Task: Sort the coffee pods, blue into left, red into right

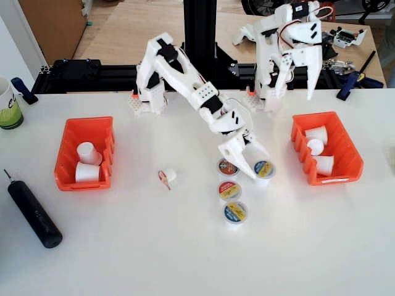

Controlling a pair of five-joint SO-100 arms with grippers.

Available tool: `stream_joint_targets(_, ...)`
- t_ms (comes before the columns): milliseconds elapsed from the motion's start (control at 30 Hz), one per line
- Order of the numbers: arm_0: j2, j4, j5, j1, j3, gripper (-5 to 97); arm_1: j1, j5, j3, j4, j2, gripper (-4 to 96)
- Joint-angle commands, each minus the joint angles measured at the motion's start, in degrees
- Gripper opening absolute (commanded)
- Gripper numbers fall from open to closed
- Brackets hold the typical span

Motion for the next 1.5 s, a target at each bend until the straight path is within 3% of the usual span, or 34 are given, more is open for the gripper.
stream_joint_targets(0,-1.3,5.1,-0.2,0.4,-7.6,34,-0.3,-0.2,-0.3,0.4,0.1,31.5)
stream_joint_targets(633,-6.7,5.3,-0.4,-1.1,-10.8,34,-0.3,0.1,0.3,-1.0,0.1,30.7)
stream_joint_targets(1033,-8.2,5.0,1.0,-1.6,-14.0,23,-0.3,0.0,1.0,-1.8,0.1,27.1)
stream_joint_targets(1467,-8.2,5.3,1.6,-1.6,-14.9,25,-0.3,-0.2,1.8,-2.5,0.1,27.3)
